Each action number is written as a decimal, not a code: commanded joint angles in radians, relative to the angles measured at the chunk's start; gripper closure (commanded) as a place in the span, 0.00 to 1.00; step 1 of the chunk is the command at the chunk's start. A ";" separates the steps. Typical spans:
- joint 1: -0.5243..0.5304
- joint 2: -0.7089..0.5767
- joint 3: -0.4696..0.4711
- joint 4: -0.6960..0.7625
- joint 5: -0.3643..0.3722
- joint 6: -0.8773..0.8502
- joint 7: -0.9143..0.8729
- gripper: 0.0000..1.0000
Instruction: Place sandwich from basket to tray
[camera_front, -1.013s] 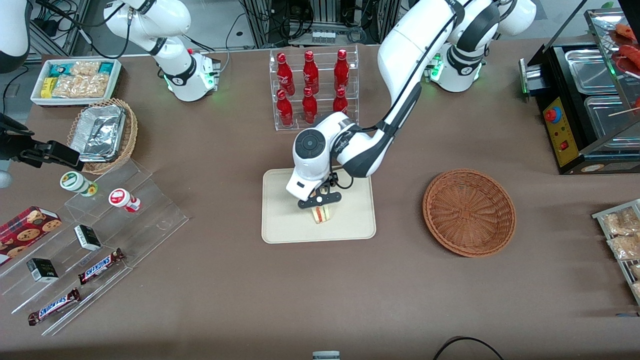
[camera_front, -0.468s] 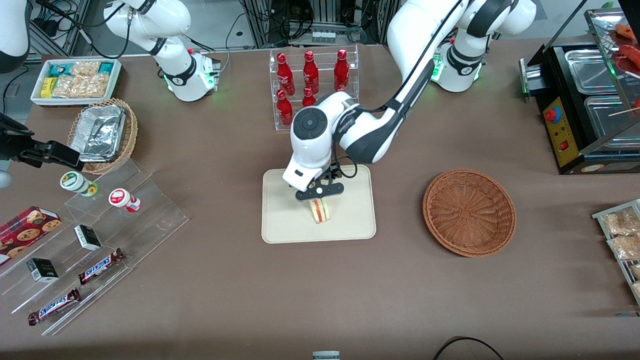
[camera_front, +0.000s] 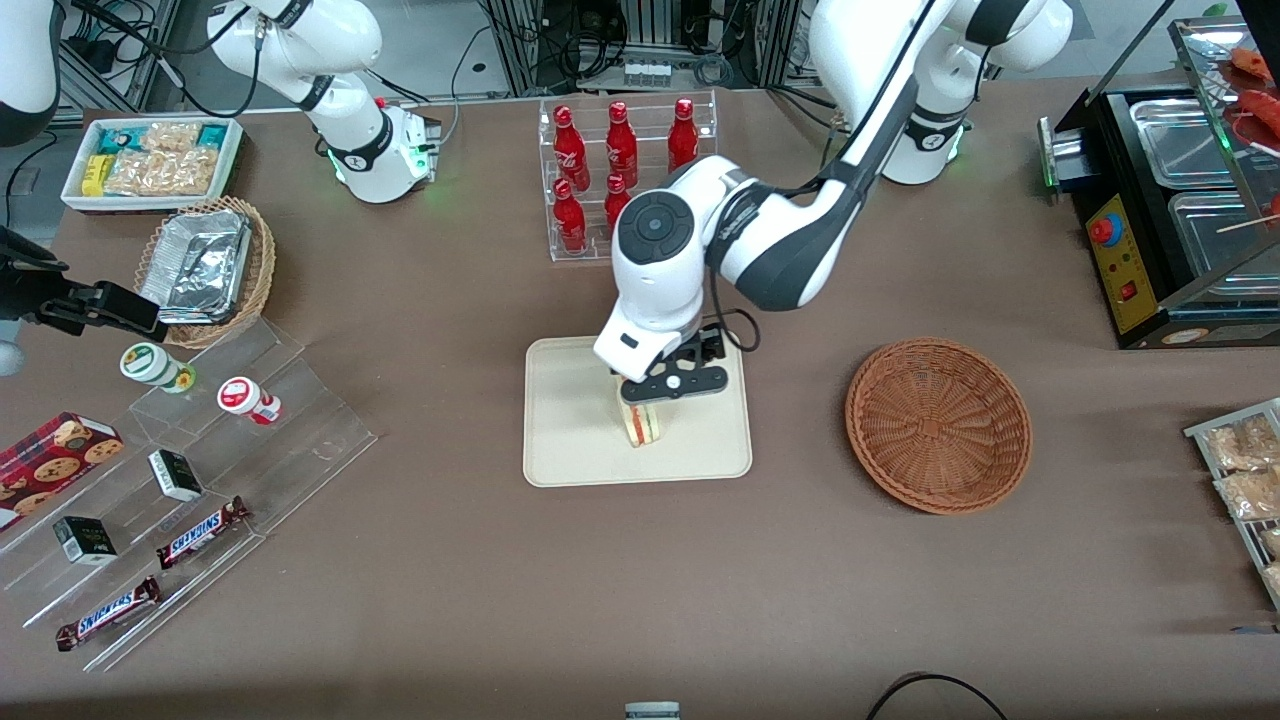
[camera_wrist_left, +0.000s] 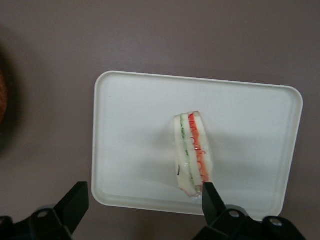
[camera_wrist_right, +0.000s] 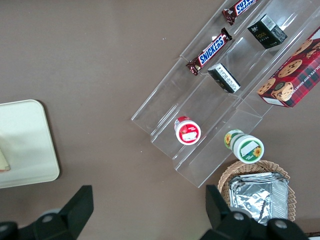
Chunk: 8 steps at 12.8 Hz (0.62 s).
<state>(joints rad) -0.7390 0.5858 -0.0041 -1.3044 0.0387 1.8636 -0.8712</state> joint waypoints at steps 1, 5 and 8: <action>-0.005 -0.050 0.044 -0.035 -0.023 -0.024 0.076 0.00; -0.005 -0.153 0.186 -0.125 -0.152 -0.064 0.295 0.00; -0.005 -0.225 0.283 -0.214 -0.206 -0.066 0.450 0.00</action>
<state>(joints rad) -0.7338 0.4405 0.2323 -1.4199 -0.1306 1.7974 -0.5055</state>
